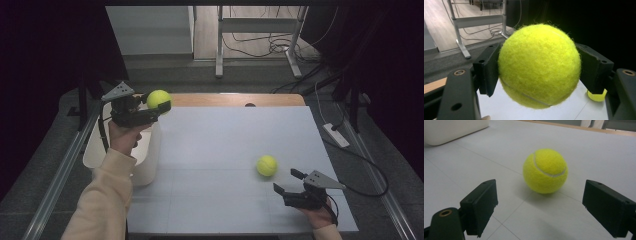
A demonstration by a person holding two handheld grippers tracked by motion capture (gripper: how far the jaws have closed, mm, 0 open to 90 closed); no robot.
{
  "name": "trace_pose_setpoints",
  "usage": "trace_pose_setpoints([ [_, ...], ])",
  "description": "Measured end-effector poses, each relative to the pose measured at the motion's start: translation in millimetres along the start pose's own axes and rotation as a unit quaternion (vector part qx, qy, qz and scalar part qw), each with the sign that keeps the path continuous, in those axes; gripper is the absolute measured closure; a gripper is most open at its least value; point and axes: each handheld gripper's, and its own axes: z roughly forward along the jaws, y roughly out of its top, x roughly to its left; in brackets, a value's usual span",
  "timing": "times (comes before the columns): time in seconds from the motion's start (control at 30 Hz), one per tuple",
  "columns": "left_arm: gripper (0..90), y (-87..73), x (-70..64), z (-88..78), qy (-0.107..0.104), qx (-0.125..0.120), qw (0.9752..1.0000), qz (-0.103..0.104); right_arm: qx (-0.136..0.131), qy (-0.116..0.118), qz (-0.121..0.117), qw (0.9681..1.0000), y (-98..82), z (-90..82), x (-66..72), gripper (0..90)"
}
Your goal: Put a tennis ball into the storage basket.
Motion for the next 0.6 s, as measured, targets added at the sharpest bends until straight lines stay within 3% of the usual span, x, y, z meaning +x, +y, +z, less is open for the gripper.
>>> trace_pose_setpoints([
  [0.6, 27.2, -0.2, 18.5, -10.5, 0.036, 0.004, 0.9993, -0.006, 0.000, 0.000, 0.000, 1.0000, 0.0, 0.0, -0.1, 12.8],
])
